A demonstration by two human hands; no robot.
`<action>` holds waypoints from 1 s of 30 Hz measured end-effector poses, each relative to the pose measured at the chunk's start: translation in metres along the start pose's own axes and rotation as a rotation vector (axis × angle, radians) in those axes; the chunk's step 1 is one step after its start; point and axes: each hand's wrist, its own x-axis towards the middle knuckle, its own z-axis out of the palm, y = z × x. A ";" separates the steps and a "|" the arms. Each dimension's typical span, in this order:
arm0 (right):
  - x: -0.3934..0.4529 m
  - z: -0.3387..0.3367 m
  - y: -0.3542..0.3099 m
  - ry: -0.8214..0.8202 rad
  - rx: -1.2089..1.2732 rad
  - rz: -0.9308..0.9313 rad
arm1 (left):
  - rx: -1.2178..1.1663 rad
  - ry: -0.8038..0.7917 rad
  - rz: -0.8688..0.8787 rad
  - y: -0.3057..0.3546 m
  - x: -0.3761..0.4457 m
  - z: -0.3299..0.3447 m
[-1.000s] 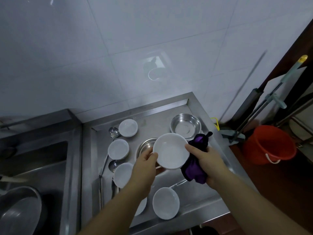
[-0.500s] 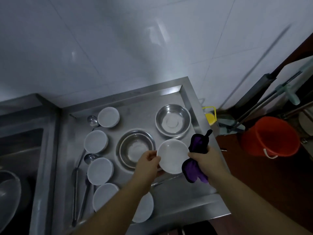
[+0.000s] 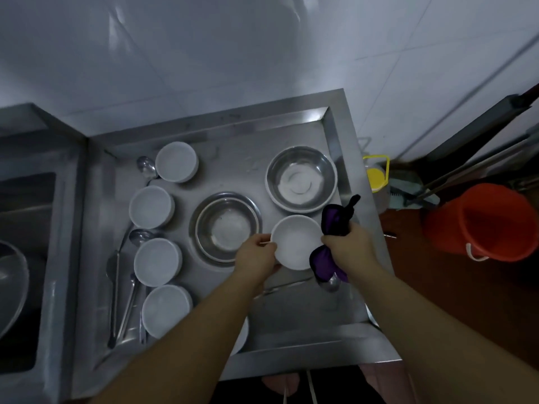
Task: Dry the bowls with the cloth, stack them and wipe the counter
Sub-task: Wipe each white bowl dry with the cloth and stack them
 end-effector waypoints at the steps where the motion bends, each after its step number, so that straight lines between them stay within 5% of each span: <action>1: 0.003 0.002 0.001 -0.003 -0.018 0.000 | 0.011 0.011 0.002 -0.001 0.004 0.001; 11: 0.021 0.017 0.005 -0.015 -0.154 -0.005 | 0.222 0.169 0.133 -0.012 0.025 0.012; 30: 0.004 0.005 0.001 0.001 -0.134 -0.054 | 0.345 0.151 0.168 -0.011 0.022 0.003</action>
